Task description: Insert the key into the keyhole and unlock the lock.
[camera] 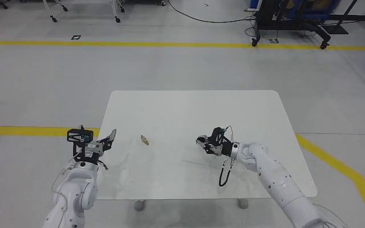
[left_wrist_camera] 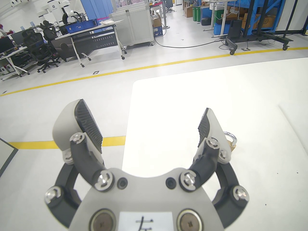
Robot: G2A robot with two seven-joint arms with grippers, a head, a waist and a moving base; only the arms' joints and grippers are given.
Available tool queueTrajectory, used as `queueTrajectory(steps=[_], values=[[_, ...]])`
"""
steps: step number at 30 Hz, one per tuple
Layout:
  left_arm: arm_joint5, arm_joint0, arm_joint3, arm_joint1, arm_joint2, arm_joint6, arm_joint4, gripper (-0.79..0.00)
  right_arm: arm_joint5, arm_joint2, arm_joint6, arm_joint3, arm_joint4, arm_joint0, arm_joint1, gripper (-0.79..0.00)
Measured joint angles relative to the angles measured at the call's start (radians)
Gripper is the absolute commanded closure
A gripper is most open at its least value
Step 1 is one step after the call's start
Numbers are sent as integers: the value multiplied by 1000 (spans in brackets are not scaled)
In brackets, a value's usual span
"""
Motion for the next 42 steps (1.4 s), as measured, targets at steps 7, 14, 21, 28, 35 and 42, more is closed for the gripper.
queueTrajectory(steps=[7, 14, 21, 28, 35, 42], values=[[0, 0, 0, 0, 0, 0, 0, -785, 0, -6, -34, -17, 62, -16, -7, 0], [0, 0, 0, 0, 0, 0, 0, -785, -180, -55, -122, 7, 411, 4, -41, 0], [11, -3, 5, 2, -11, 12, 12, -785, -182, -89, -97, 6, 546, 14, -48, 0], [293, -9, 35, -11, -7, 93, 329, -785, -177, -89, -97, 4, 550, 10, -49, 0], [-302, -100, 108, -11, 41, -107, -268, -785, -182, -181, -81, -7, 823, -9, -72, 0], [-787, -295, 314, -6, 161, -440, -942, -785, -182, -255, -1, 6, 1054, 23, -72, 0]])
